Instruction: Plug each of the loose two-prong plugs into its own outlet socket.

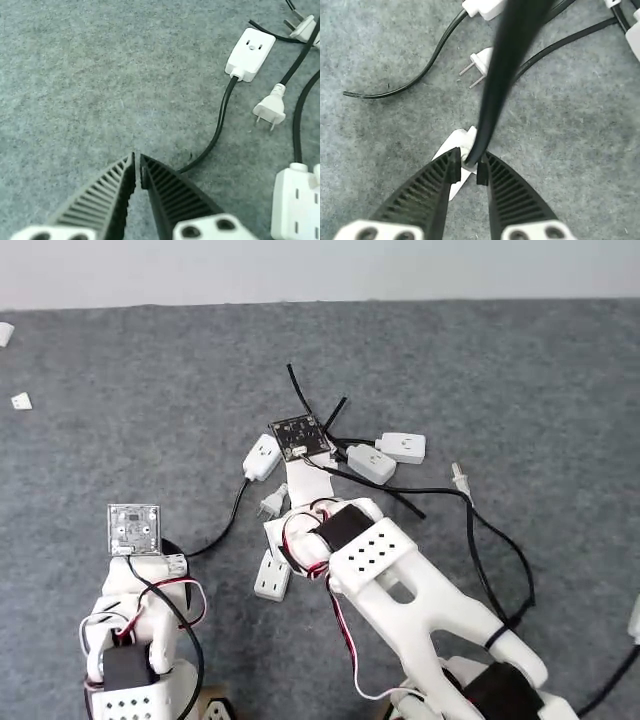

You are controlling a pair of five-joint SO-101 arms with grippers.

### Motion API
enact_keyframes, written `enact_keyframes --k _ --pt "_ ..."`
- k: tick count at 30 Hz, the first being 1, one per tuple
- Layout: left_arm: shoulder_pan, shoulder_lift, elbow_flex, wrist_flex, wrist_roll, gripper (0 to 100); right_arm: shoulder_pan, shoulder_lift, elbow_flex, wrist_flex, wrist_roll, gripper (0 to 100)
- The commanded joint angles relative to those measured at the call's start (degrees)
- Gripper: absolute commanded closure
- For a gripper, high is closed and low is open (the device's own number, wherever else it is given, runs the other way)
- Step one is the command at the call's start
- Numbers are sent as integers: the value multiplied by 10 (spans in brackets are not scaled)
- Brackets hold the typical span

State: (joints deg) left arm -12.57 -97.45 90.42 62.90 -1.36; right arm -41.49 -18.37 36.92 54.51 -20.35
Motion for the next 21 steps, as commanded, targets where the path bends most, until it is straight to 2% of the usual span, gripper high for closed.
enact_keyframes --k 1,8,21 --pt "-3 -4 -7 -11 4 987 1 -29 -14 -3 -1 990" --pt "-3 -4 -7 -11 4 987 0 -80 -14 12 -2 990" --pt "-3 -5 -7 -11 4 987 -35 -79 10 0 -4 990"
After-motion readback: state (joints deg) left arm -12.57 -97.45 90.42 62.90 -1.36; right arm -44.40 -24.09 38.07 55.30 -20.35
